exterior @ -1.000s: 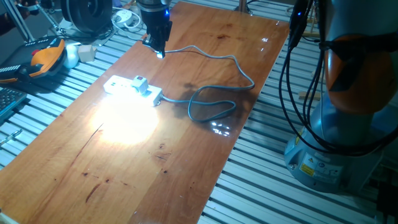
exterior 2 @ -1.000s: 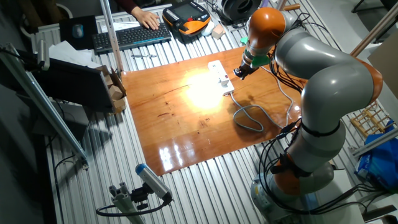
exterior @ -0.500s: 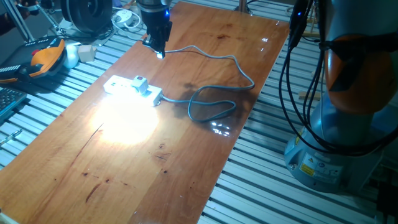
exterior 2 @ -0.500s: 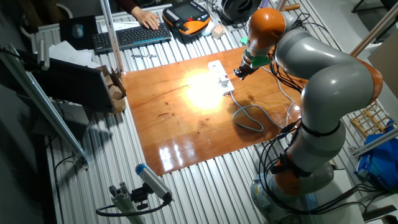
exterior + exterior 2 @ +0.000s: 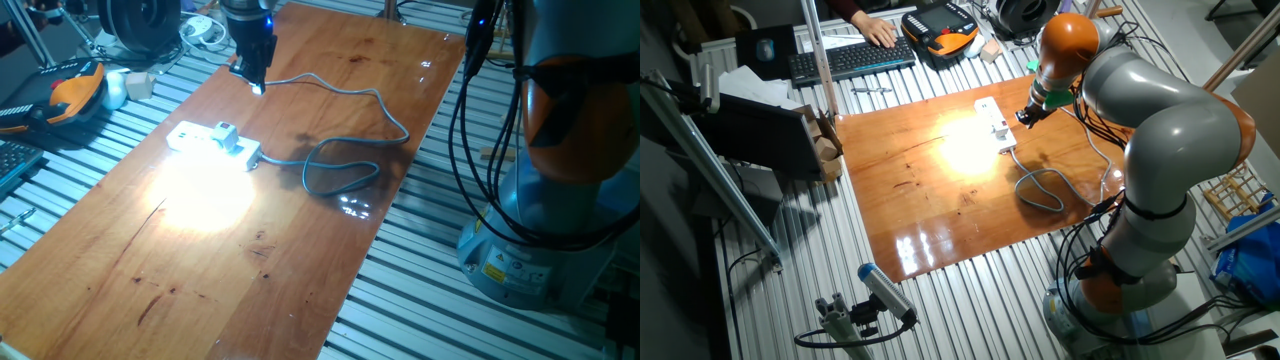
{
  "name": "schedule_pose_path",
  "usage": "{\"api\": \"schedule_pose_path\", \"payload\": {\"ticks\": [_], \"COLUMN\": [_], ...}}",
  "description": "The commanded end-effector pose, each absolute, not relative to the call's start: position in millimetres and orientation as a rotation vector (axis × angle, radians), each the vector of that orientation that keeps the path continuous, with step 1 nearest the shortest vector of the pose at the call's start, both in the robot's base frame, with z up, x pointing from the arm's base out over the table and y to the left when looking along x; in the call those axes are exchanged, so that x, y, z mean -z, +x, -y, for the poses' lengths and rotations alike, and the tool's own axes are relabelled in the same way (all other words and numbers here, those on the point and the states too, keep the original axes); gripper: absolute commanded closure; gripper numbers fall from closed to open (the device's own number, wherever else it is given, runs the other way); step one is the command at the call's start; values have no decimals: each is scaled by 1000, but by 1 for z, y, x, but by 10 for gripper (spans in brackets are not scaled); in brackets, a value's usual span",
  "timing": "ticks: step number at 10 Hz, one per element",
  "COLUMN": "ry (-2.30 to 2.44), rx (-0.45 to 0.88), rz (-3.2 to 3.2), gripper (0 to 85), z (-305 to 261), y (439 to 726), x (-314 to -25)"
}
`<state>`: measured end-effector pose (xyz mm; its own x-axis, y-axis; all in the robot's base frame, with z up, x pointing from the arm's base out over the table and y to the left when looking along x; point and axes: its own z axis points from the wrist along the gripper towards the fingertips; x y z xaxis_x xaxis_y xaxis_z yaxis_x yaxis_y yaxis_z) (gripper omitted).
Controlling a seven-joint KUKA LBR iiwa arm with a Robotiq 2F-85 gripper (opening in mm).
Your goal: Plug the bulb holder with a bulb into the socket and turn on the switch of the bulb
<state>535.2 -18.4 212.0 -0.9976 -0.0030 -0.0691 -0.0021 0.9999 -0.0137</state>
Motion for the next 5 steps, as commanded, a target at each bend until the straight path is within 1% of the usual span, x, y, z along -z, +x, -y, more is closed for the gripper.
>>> {"api": "schedule_pose_path", "payload": {"ticks": [1, 5], "ry": [-4, -4], "rx": [21, 19], "rz": [-3072, -3067], "gripper": [850, 850], "z": [19, 20], "y": [535, 536], "x": [-212, -208]}}
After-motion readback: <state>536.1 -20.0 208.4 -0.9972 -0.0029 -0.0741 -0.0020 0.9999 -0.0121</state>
